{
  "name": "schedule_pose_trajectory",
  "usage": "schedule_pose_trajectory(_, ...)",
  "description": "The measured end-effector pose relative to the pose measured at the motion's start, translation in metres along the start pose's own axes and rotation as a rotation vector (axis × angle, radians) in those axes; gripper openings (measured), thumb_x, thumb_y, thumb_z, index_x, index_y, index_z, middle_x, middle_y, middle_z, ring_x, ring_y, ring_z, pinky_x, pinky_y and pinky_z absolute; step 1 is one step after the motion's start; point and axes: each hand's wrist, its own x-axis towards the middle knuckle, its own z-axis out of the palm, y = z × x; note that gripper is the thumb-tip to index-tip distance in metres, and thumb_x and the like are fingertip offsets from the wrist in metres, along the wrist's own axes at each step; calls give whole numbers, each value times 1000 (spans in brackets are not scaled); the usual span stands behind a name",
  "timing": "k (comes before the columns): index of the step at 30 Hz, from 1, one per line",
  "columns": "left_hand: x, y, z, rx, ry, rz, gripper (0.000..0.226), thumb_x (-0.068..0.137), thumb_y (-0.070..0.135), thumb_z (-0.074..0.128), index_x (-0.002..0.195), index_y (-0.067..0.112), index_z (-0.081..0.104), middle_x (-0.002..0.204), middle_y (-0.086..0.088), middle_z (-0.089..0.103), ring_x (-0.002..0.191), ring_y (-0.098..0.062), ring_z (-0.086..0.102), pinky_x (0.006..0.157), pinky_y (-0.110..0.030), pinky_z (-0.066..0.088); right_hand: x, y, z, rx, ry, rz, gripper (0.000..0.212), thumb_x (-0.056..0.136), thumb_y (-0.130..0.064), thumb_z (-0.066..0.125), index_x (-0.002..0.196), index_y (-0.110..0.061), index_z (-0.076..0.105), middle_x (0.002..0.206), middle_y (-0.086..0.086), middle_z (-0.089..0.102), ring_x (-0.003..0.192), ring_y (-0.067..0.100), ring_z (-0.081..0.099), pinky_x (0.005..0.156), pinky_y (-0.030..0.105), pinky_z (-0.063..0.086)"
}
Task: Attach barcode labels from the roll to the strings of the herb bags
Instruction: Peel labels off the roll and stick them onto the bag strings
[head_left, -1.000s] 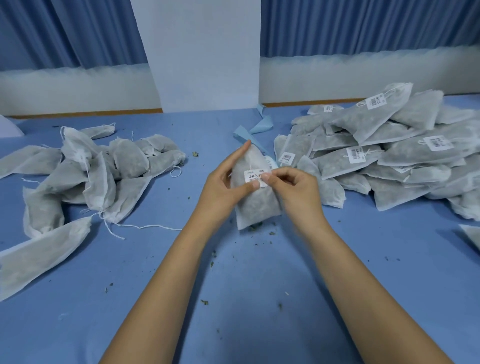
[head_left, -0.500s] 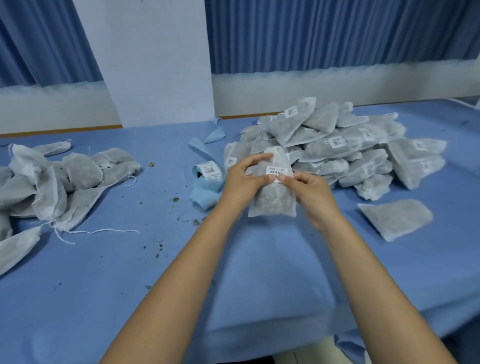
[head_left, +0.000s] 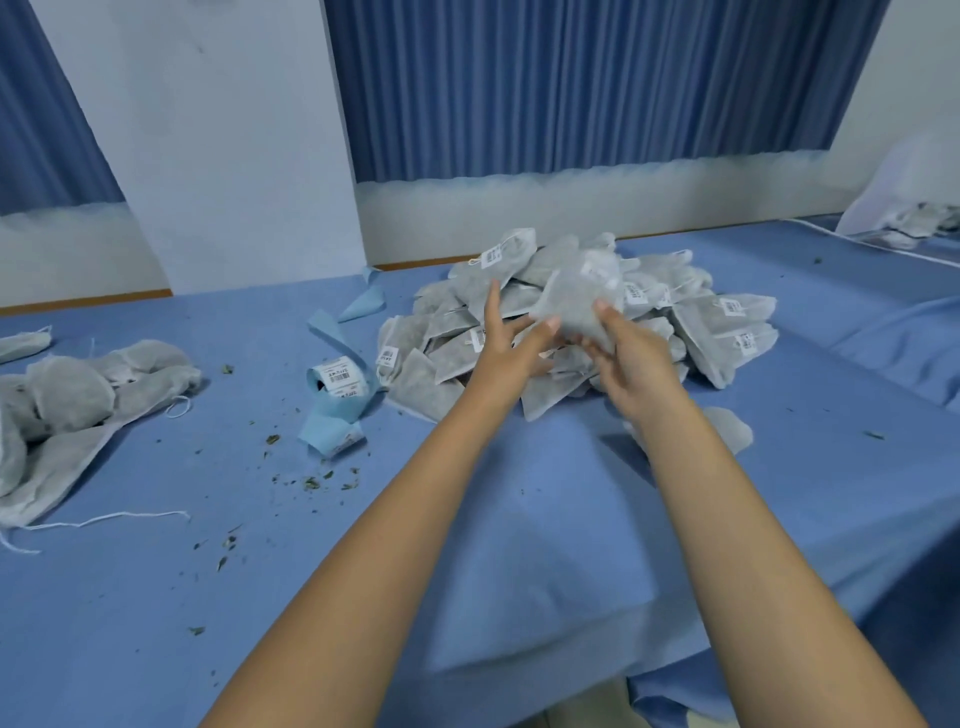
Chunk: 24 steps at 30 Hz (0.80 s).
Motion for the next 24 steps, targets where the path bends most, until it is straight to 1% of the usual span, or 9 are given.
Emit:
schedule_pose_trajectory(2,2,5,4,38,-25,4,81,97,28,58,153,37,0,144,-13,48,121,-21,59,103,-41,48,16,-11,6,260,54,43,27,95,-23,59,112,-2,55,113,11,57,104,20,65,91,24,52)
schedule_pose_trajectory(4,3,7,5,77,-21,12,75,97,28,56,153,34,6,144,-12,48,127,-21,54,104,-41,47,25,-11,13,295,39,125,24,96,-21,57,111,-4,52,113,13,51,110,22,63,96,26,50)
schedule_pose_trajectory(6,3,8,2,96,-6,8,68,98,27,55,153,30,15,140,-9,52,125,-20,55,102,-37,48,24,1,19,112,12,147,7,97,-9,51,94,-6,56,96,9,58,96,17,62,90,24,51)
schedule_pose_trajectory(9,0,6,-10,141,31,-16,50,99,27,55,145,25,36,128,-7,60,115,-16,60,100,-32,49,13,25,34,-32,-4,114,15,93,3,49,82,-1,59,74,8,62,73,14,56,68,16,52)
schedule_pose_trajectory(13,-5,-4,-36,239,127,-12,20,100,21,51,117,16,60,108,0,64,104,-16,60,98,-32,49,-8,53,67,-159,-100,88,19,91,8,45,84,2,62,80,16,62,72,21,60,64,22,51)
schedule_pose_trajectory(16,-10,-8,-63,261,236,-15,22,100,16,44,108,12,65,99,0,66,95,-17,62,87,-33,53,-25,74,97,-254,-144,72,28,89,9,44,78,-5,64,76,13,63,69,18,59,56,20,47)
schedule_pose_trajectory(20,-25,-7,-118,396,360,74,29,98,10,40,83,21,63,81,10,64,75,-3,58,67,-17,45,-43,109,139,-285,-217,80,29,85,13,43,86,0,68,89,17,63,83,22,55,69,28,43)
schedule_pose_trajectory(22,-38,-4,-149,441,404,91,30,97,9,40,83,20,64,82,11,65,73,3,59,64,-10,43,-53,131,166,-308,-250,80,26,85,13,43,89,4,67,87,16,63,82,20,57,70,27,44)
schedule_pose_trajectory(24,-54,0,-182,461,492,104,31,96,7,41,81,19,65,82,10,66,75,0,60,65,-8,42,-62,157,195,-351,-303,82,23,87,12,42,86,7,64,84,15,60,76,16,57,70,26,44)
